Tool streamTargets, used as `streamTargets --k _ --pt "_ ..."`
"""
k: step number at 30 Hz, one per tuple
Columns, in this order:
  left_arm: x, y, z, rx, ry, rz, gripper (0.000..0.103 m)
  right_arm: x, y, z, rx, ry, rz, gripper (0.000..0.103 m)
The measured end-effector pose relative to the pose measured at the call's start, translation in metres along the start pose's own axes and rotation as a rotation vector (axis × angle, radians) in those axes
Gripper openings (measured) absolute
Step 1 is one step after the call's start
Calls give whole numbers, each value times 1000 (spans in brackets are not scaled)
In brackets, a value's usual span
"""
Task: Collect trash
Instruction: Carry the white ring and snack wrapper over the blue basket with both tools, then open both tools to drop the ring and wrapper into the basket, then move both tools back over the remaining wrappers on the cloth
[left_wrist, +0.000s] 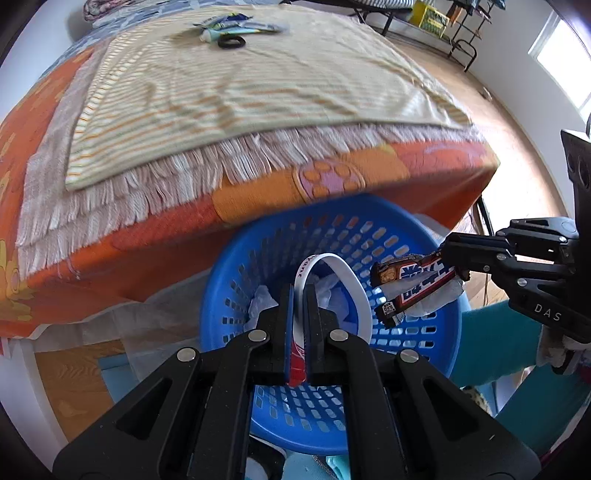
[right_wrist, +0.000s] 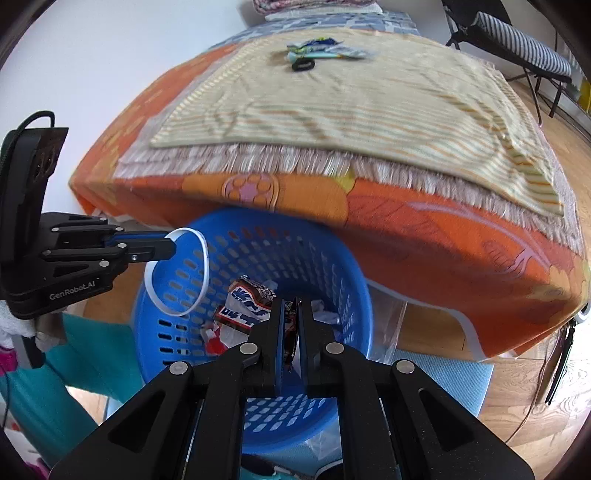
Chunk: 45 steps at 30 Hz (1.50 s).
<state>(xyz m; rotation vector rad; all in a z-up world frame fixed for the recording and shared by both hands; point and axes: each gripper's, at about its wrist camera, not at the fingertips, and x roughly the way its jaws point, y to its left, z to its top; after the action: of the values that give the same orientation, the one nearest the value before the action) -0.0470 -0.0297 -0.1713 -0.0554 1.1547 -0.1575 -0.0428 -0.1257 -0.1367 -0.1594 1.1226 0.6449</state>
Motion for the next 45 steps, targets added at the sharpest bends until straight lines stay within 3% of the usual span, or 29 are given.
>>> streamTargets --k 17,21,25,29,33,35,39,45 --pt "16 -9 -4 21 41 9 2 14 -1 -6 13 50 -1 6" --pt "19 -8 -3 17 50 18 4 16 -2 -5 15 56 -12 16" --pt "20 -6 -3 13 51 24 16 16 -3 -5 22 52 -7 37" --pt "18 -5 -3 6 42 31 40 17 -2 -4 25 55 -18 38" --pt "17 -3 -2 2 40 38 41 15 -6 -4 39 54 -31 50" --pt "16 -2 -2 -1 39 43 51 14 -7 -3 44 50 -35 51" --pt "15 -2 -2 -8 33 51 57 13 -9 -1 55 47 -48 63" --pt "15 -1 2 -16 37 55 63 13 -11 3 75 57 -86 64"
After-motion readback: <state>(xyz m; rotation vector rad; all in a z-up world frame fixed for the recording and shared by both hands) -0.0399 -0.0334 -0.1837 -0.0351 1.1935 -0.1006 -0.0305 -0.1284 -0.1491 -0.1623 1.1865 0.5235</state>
